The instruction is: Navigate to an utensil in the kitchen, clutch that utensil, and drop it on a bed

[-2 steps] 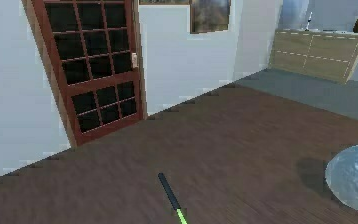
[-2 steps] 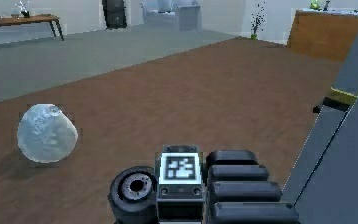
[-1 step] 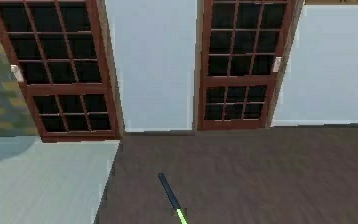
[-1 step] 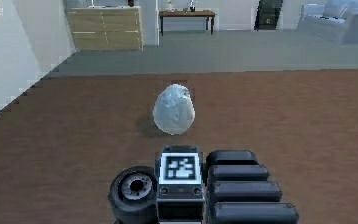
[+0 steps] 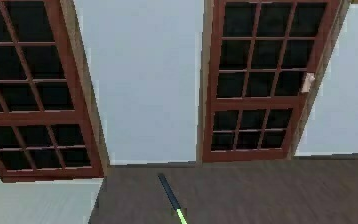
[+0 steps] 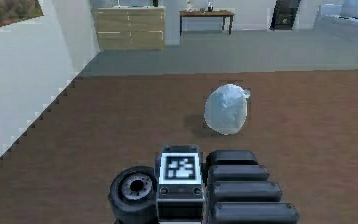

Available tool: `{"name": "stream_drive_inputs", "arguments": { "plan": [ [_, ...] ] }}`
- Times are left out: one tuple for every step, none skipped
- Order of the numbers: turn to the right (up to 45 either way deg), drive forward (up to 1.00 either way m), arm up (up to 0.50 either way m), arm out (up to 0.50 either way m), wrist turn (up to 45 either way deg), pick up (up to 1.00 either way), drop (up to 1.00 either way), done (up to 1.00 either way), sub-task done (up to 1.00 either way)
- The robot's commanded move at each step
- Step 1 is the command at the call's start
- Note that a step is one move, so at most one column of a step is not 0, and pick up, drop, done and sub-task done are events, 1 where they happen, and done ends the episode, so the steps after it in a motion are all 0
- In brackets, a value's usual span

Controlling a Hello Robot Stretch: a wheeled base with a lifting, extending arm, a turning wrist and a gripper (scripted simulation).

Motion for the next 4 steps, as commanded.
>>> {"name": "stream_drive_inputs", "arguments": {
  "plan": [
    [-45.0, 0.0, 0.0, 0.0, 0.0, 0.0, 0.0, 0.0, 0.0],
    [-3.0, 0.0, 0.0, 0.0, 0.0, 0.0, 0.0, 0.0, 0.0],
    [0.0, 0.45, 0.0, 0.0, 0.0, 0.0, 0.0, 0.0, 0.0],
    [-45.0, 0.0, 0.0, 0.0, 0.0, 0.0, 0.0, 0.0, 0.0]
  ]
}}
